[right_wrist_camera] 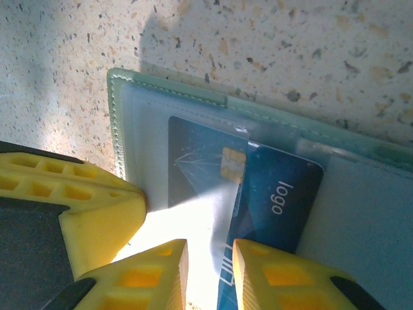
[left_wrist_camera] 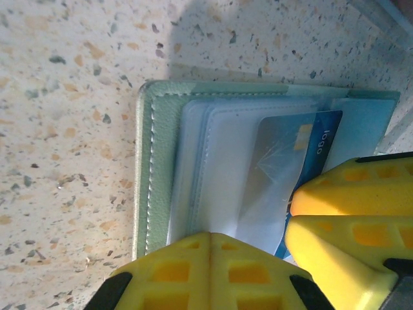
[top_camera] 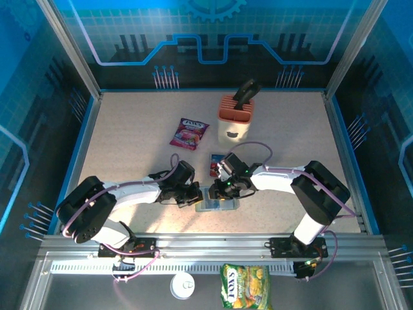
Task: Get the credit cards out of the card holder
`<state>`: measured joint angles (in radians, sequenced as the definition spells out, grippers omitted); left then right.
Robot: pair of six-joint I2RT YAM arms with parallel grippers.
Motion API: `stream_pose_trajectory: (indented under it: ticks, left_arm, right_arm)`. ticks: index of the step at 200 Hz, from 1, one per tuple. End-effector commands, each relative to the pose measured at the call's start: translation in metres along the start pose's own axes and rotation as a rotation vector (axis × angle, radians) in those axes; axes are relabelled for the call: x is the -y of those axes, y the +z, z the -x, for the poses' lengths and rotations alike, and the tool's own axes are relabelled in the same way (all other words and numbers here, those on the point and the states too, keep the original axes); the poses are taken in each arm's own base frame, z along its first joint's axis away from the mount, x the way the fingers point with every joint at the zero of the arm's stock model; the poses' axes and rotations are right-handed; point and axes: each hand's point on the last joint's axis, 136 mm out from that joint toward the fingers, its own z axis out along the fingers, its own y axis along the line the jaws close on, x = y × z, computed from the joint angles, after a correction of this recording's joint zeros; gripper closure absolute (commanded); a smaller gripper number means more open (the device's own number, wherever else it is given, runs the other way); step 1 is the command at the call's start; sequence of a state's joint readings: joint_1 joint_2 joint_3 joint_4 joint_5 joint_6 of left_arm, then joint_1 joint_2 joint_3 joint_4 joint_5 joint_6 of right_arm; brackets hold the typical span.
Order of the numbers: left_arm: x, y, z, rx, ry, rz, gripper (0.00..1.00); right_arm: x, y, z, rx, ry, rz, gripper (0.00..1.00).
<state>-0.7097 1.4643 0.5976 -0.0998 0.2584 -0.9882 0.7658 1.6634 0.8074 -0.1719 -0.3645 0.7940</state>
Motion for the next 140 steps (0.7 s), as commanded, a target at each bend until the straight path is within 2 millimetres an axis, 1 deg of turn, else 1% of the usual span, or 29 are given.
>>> stream_pose_trajectory:
  ticks: [1, 34, 75, 98, 140]
  left_arm:
    - [-0.016, -0.003, -0.006, -0.002, -0.005, 0.050, 1.00]
    - [-0.001, -0.010, -0.002, 0.004, 0.011, 0.020, 1.00]
    - [0.015, -0.018, -0.002, 0.009, 0.026, -0.017, 1.00]
    - [0.017, -0.018, -0.003, 0.007, 0.031, -0.020, 1.00]
    - [0.020, -0.012, -0.005, -0.006, 0.037, -0.020, 1.00]
  right_arm:
    - [-0.003, -0.003, -0.004, -0.008, -0.024, -0.014, 0.74]
    - [-0.010, -0.002, -0.003, -0.008, -0.018, 0.027, 0.74]
    - [-0.008, 0.004, -0.005, -0.018, -0.008, 0.037, 0.74]
    - [-0.007, 0.006, -0.006, -0.021, -0.002, 0.041, 0.74]
    - [-0.011, 0.004, -0.004, -0.017, -0.005, 0.050, 0.74]
